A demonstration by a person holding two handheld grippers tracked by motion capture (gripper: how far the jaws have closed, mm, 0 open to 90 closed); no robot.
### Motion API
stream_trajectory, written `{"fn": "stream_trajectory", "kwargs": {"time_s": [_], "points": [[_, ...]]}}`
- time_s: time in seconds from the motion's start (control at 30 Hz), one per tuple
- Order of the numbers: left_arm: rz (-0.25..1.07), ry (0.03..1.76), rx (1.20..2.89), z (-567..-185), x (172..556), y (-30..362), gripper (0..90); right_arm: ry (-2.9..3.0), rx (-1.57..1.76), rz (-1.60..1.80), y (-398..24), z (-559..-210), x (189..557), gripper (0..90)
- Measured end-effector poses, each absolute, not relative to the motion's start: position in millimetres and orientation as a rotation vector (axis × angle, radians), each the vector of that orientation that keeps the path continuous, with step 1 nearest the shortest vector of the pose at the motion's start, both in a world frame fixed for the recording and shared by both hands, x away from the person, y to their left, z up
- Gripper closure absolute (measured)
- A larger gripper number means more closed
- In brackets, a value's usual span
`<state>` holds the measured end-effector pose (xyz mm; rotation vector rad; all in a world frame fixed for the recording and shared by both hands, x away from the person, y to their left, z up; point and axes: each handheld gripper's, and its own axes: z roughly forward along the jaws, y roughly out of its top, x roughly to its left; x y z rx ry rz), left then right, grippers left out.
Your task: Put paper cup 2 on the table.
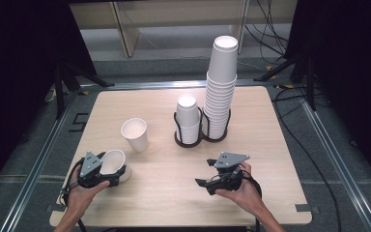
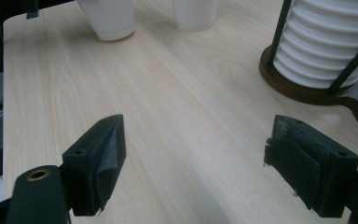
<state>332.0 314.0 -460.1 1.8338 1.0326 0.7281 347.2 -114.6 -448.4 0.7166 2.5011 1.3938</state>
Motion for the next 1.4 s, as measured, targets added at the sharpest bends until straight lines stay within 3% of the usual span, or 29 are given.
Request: {"fn": "stream_trajectory", "kwargs": {"time_s": [0.23, 0.93, 1.4], "points": [[0.759, 0.976, 1.79, -469.4, 333.4, 312.5, 7.5, 2.509, 0.693, 1.405, -113.0, -449.8, 347.5, 19.9], [0.664, 1.106, 1.8, -478.9, 327.7, 320.5, 13.3, 2.518, 0.686, 1.387, -112.0, -449.4, 345.4, 19.9], [0.643, 1.071, 1.826, -481.8, 312.8, 338.2, 14.1, 2.533, 0.716, 1.387, -115.0, -451.6, 342.2, 20.0]]}}
